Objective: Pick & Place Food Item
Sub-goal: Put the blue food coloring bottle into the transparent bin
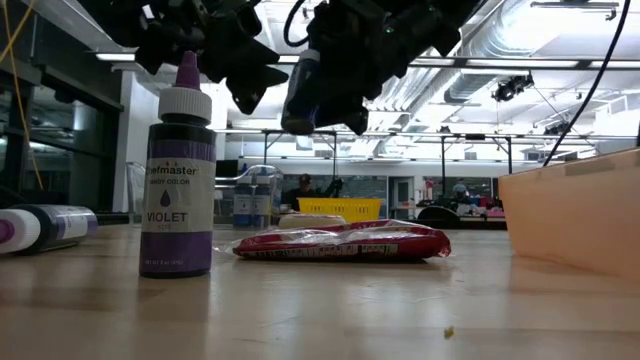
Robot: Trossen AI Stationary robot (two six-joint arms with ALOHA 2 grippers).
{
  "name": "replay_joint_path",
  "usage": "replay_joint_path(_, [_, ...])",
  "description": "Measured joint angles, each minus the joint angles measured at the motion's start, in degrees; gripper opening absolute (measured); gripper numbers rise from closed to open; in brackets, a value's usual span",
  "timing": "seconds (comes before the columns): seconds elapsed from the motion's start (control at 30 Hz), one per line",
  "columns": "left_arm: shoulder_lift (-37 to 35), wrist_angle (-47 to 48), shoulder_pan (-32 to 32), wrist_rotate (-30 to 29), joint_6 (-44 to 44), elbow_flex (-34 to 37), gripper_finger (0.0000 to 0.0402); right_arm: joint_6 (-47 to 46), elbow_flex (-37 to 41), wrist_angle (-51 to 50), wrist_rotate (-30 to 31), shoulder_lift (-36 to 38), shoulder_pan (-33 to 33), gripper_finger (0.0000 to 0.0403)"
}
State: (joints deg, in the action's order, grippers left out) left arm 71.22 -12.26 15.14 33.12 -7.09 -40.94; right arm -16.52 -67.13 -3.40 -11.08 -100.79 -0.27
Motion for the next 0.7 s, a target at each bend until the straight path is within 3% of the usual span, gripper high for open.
replay_joint_path(0.3, [0.0,11.8,0.0,0.0,3.2,-5.2,0.0142,-0.3,0.0,1.8,-1.0,0.0,0.3,0.0133])
replay_joint_path(0.7, [0.0,13.7,-1.3,-0.5,5.1,-9.4,0.0142,-0.2,0.0,2.6,0.5,0.0,1.4,0.0133])
